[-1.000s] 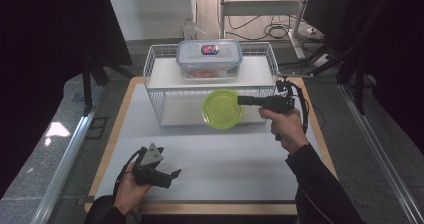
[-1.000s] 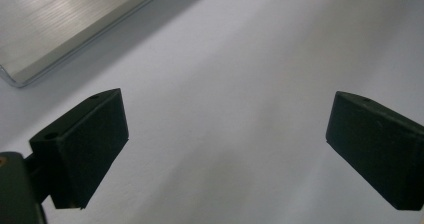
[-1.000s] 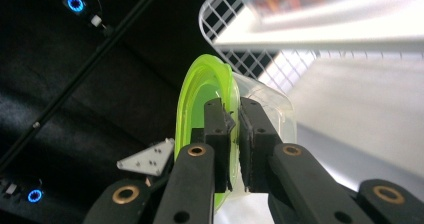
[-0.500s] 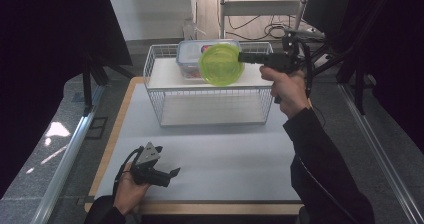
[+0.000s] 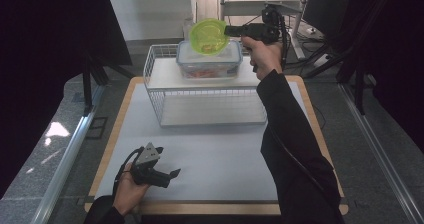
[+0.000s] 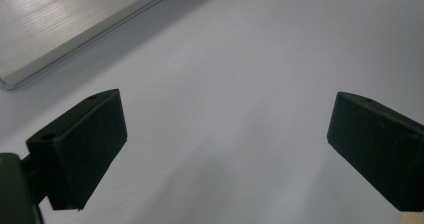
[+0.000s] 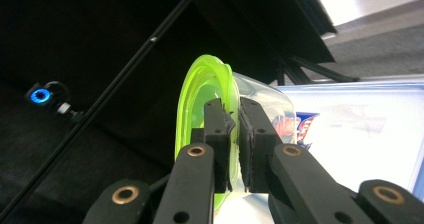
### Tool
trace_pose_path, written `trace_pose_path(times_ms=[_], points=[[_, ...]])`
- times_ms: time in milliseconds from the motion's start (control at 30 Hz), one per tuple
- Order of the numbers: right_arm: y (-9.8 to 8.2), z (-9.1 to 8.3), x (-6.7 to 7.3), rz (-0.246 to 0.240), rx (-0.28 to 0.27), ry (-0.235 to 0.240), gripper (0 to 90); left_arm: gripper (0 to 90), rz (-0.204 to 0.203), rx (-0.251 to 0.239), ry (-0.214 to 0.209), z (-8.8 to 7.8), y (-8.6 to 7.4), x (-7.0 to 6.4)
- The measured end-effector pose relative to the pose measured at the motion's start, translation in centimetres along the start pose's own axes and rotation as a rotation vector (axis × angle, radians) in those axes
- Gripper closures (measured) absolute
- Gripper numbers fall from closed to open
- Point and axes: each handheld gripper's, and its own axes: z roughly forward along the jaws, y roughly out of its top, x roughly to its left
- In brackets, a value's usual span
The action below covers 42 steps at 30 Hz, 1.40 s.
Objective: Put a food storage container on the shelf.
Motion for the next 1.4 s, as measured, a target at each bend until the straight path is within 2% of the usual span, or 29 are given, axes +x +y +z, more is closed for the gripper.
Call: trace_pose_path(times_ms=[67, 200, 433, 567, 633, 733, 800, 867, 933, 967, 1100, 1233, 1400], points=[[0.2, 0.7, -0.4, 0.020, 0.000, -0.026, 84.0, 2.6, -0.002, 0.000, -0.005, 0.0, 0.0, -0.1], [0.5, 1.5, -1.2, 0.067, -0.017, -0.024, 83.6, 2.6, 0.003, 0.003, -0.008, 0.0, 0.0, -0.1], [0.5, 1.9, -1.7, 0.098, -0.042, -0.076, 80.0, 2.7, 0.005, 0.011, -0.014, 0.1, 0.0, -0.2], [0.4, 1.9, -2.1, 0.104, -0.035, -0.099, 73.8, 2.7, 0.012, 0.017, -0.013, 0.2, 0.0, -0.2], [0.3, 2.0, -2.2, 0.102, -0.032, -0.100, 73.9, 2.7, 0.013, 0.016, -0.013, 0.2, 0.0, -0.2], [0.2, 2.1, -2.1, 0.086, -0.024, -0.110, 72.3, 2.7, 0.015, 0.019, -0.015, 0.2, 0.0, -0.2], [0.2, 2.2, -2.0, 0.076, -0.019, -0.113, 67.3, 2.7, 0.017, 0.021, -0.015, 0.3, 0.0, -0.2], [0.2, 2.2, -1.8, 0.057, -0.021, -0.120, 62.5, 2.7, 0.018, 0.022, -0.014, 0.2, 0.0, -0.3], [0.1, 2.2, -1.5, 0.018, -0.022, -0.135, 54.1, 2.7, 0.018, 0.021, -0.012, 0.2, 0.0, -0.2], [0.1, 2.1, -1.2, -0.013, -0.014, -0.145, 47.6, 2.7, 0.017, 0.021, -0.012, 0.2, 0.0, -0.2], [-0.5, 1.5, -0.6, -0.105, 0.011, -0.167, 31.2, 2.7, 0.018, 0.021, -0.010, 0.2, 0.0, -0.2], [-1.9, 0.2, -0.4, -0.183, 0.016, -0.153, 21.9, 2.7, 0.020, 0.021, -0.008, 0.2, 0.0, -0.3], [-4.3, -1.5, -0.9, -0.262, 0.027, -0.147, 16.1, 2.7, 0.018, 0.016, -0.005, 0.2, 0.0, -0.3]])
